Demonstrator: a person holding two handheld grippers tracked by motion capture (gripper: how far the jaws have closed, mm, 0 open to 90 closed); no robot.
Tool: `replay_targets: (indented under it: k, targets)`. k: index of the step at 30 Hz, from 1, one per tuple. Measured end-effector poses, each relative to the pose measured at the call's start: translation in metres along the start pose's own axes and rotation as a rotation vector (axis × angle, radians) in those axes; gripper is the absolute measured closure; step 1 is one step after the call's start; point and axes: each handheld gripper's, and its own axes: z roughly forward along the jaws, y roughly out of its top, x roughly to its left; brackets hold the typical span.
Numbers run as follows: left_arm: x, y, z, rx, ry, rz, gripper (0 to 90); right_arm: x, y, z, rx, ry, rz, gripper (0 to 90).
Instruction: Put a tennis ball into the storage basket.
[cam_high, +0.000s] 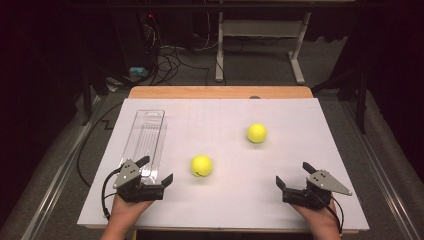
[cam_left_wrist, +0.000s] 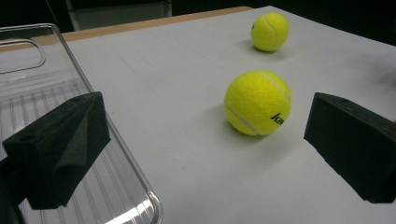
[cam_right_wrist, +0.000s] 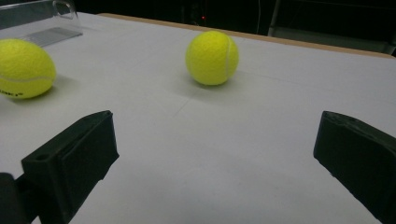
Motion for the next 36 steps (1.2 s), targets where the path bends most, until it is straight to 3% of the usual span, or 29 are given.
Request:
replay_targets:
  k: [13, 19, 27, 36]
  targets:
    - [0.002, 0.0, -0.004, -0.022, 0.004, -0.026, 1.1, -0.001, 0.0, 0.0, -0.003, -0.002, 0.007, 0.0]
    - [-0.001, 0.002, -0.004, -0.03, -0.013, -0.024, 1.1, -0.001, 0.0, 0.0, 0.003, 0.001, 0.009, 0.0]
    - [-0.017, 0.008, 0.002, -0.003, -0.061, 0.035, 1.0, -0.003, -0.002, 0.0, 0.011, -0.004, 0.014, 0.0]
    - [-0.032, 0.01, 0.01, 0.036, -0.086, 0.055, 0.7, -0.002, -0.002, 0.0, 0.012, -0.001, 0.01, 0.0]
